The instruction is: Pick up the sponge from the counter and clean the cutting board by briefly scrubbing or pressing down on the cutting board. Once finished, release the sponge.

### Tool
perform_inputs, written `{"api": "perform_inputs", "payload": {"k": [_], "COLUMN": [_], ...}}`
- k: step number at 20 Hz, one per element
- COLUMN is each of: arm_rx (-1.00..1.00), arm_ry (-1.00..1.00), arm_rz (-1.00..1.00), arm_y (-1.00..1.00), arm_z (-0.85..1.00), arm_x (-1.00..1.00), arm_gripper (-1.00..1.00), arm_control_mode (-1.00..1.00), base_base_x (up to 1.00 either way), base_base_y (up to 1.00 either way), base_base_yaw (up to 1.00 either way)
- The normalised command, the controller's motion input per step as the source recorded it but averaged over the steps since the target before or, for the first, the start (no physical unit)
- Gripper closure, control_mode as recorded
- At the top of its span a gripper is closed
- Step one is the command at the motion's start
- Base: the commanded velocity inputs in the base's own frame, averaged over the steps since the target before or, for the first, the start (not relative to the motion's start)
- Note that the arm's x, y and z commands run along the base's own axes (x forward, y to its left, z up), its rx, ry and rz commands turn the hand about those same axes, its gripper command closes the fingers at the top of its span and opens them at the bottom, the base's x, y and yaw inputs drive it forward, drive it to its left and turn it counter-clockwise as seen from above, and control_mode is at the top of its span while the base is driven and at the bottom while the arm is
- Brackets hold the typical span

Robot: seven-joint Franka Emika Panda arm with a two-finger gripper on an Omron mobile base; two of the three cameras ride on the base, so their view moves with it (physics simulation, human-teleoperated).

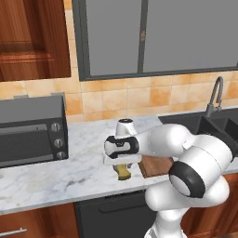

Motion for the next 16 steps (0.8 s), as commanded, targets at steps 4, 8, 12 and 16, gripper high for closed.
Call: {"api": "perform_inputs", "payload": {"k": [4,8,12,16], "arm_rx": [0.0,0.0,0.0,0.0], "arm_ry": [0.0,0.0,-0.01,0.0], "arm_rz": [0.0,0.0,0.0,0.0], "arm_y": [-0.12,-0.54,-0.98,-0.82], "arm_z": [0.62,0.55,0.21,0.43], "arm_x": [-0.03,-0.18,-0.16,-0.45], "arm_gripper": [-1.0,-1.0,-1.0,-1.0], "arm_control_mode": [-1.0,-1.0,-1.0,-1.0], "base_base_x": [0.0,0.0,0.0,0.0], "base_base_y": [0.0,0.0,0.0,0.0], "base_base_yaw": [0.0,0.0,0.0,0.0]}}
